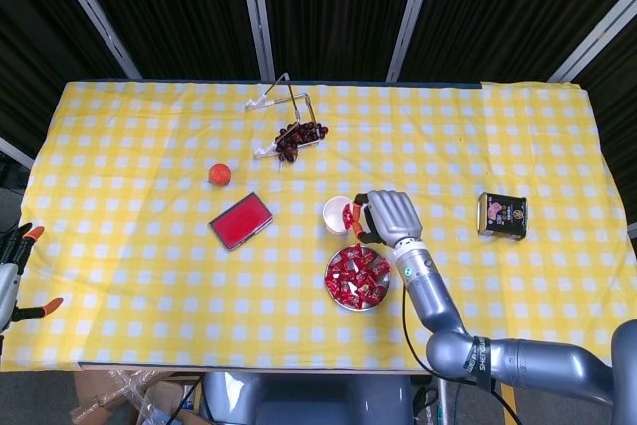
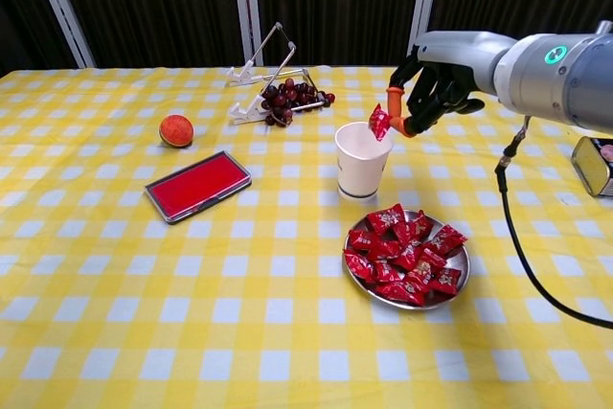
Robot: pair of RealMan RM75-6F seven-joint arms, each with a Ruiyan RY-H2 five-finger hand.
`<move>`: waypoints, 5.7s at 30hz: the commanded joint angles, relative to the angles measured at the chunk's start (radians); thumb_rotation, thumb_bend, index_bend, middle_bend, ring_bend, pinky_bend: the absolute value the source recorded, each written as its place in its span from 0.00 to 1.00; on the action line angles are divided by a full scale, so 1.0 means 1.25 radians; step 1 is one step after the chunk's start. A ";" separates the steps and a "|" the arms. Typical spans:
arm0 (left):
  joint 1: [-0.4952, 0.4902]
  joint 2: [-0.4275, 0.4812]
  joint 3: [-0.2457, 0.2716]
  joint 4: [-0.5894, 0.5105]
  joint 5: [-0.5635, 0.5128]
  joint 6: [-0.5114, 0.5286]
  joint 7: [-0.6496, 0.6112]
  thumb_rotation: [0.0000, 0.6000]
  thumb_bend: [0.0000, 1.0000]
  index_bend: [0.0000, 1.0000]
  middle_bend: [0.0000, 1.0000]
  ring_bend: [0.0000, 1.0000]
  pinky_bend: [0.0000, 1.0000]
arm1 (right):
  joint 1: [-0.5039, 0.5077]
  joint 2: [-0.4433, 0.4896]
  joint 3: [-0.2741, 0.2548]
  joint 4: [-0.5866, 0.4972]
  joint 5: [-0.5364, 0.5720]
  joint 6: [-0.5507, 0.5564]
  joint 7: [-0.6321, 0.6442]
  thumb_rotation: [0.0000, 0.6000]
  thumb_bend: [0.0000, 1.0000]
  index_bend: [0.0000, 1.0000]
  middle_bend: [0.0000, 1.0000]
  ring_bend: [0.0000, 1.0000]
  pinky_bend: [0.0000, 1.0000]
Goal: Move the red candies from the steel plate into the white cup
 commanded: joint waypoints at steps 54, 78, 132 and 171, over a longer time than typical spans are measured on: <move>0.003 0.003 0.002 -0.002 0.007 0.011 -0.005 1.00 0.01 0.00 0.00 0.00 0.00 | -0.064 -0.096 -0.213 -0.057 -0.067 0.108 -0.053 1.00 0.37 0.22 0.81 0.95 0.95; 0.002 0.005 0.002 -0.006 0.004 0.006 -0.008 1.00 0.02 0.00 0.00 0.00 0.00 | -0.092 -0.103 -0.213 0.031 -0.028 0.035 -0.022 1.00 0.36 0.50 0.81 0.95 0.95; -0.002 0.012 -0.004 -0.018 -0.019 -0.012 -0.024 1.00 0.02 0.00 0.00 0.00 0.00 | -0.025 -0.050 0.001 0.038 -0.107 0.012 0.027 1.00 0.52 0.72 0.86 0.99 0.96; -0.005 0.022 -0.002 -0.027 -0.025 -0.024 -0.035 1.00 0.02 0.00 0.00 0.00 0.00 | -0.002 -0.074 -0.045 0.058 -0.105 0.017 0.048 1.00 0.49 0.28 0.86 0.99 0.95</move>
